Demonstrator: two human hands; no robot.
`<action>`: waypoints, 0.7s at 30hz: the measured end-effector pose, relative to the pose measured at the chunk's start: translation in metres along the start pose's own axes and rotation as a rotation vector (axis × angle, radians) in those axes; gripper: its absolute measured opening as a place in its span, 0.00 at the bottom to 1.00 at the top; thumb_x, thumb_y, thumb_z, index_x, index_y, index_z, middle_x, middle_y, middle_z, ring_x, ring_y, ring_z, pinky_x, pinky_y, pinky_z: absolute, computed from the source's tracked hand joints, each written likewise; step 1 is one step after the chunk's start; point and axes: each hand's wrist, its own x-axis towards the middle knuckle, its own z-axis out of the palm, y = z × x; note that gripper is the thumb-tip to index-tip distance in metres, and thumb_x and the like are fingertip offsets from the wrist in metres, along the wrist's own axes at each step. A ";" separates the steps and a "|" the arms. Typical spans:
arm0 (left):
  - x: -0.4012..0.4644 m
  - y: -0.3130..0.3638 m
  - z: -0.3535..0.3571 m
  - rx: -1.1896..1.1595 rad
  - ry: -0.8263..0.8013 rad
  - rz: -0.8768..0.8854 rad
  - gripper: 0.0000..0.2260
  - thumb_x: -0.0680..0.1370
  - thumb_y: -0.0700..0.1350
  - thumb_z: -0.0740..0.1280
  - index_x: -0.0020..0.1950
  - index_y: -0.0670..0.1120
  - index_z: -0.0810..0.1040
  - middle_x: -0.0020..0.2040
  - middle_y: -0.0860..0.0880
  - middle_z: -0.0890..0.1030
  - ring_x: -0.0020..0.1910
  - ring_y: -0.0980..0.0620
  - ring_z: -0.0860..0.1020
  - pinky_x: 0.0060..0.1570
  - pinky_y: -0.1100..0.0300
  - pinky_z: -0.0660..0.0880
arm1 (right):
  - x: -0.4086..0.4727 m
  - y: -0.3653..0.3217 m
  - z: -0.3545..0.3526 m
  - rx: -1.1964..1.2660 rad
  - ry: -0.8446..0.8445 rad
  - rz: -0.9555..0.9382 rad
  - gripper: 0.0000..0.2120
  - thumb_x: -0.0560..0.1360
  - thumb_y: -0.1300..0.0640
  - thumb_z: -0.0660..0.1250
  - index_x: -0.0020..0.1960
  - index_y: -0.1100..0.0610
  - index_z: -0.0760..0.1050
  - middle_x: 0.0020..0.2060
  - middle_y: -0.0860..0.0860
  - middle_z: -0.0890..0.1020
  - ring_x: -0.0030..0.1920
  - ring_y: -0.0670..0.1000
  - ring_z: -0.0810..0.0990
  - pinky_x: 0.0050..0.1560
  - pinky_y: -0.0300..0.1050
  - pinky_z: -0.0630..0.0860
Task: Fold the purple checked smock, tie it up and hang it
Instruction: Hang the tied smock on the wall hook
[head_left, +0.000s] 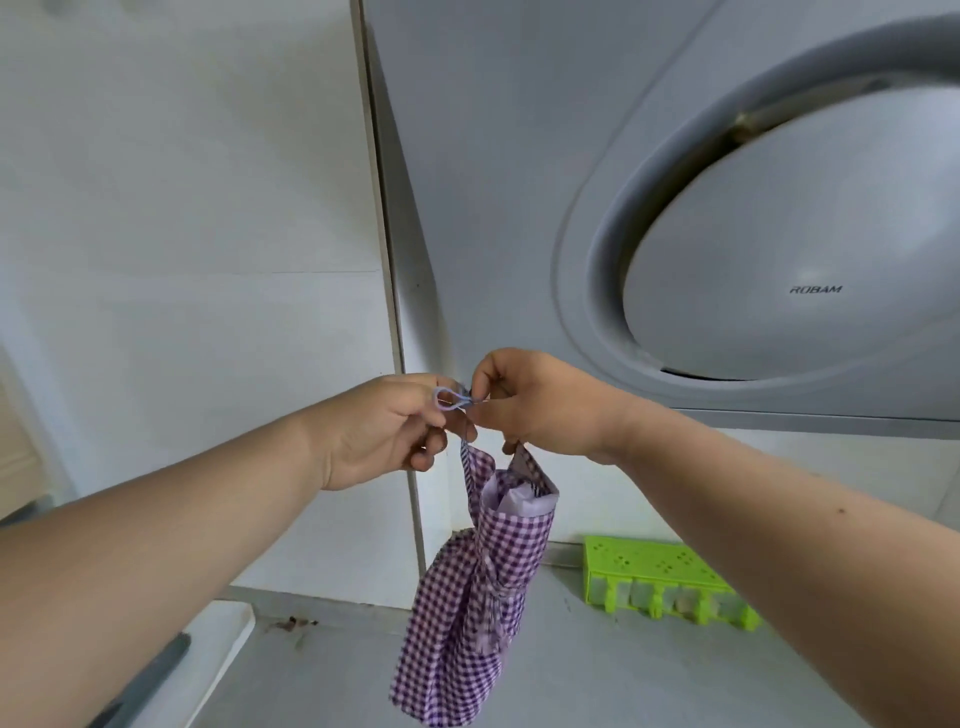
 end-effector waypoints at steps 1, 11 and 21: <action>-0.002 0.005 -0.002 0.025 0.002 0.015 0.10 0.74 0.38 0.66 0.54 0.45 0.78 0.43 0.46 0.83 0.33 0.53 0.71 0.37 0.58 0.65 | 0.004 -0.004 -0.004 -0.008 0.004 -0.019 0.07 0.77 0.53 0.72 0.47 0.55 0.76 0.34 0.48 0.80 0.34 0.52 0.81 0.48 0.68 0.83; -0.007 0.048 -0.020 0.277 0.364 0.152 0.01 0.81 0.40 0.72 0.51 0.43 0.82 0.40 0.49 0.84 0.41 0.52 0.80 0.45 0.58 0.77 | 0.041 -0.053 -0.022 -0.083 0.067 -0.113 0.02 0.81 0.58 0.64 0.52 0.55 0.75 0.37 0.54 0.82 0.36 0.52 0.82 0.41 0.51 0.79; -0.023 0.095 -0.083 0.336 0.549 0.261 0.05 0.83 0.41 0.70 0.55 0.39 0.81 0.50 0.41 0.88 0.48 0.47 0.88 0.56 0.53 0.84 | 0.095 -0.094 0.002 -0.183 0.100 -0.163 0.07 0.82 0.54 0.64 0.48 0.55 0.77 0.38 0.55 0.86 0.33 0.52 0.83 0.43 0.55 0.84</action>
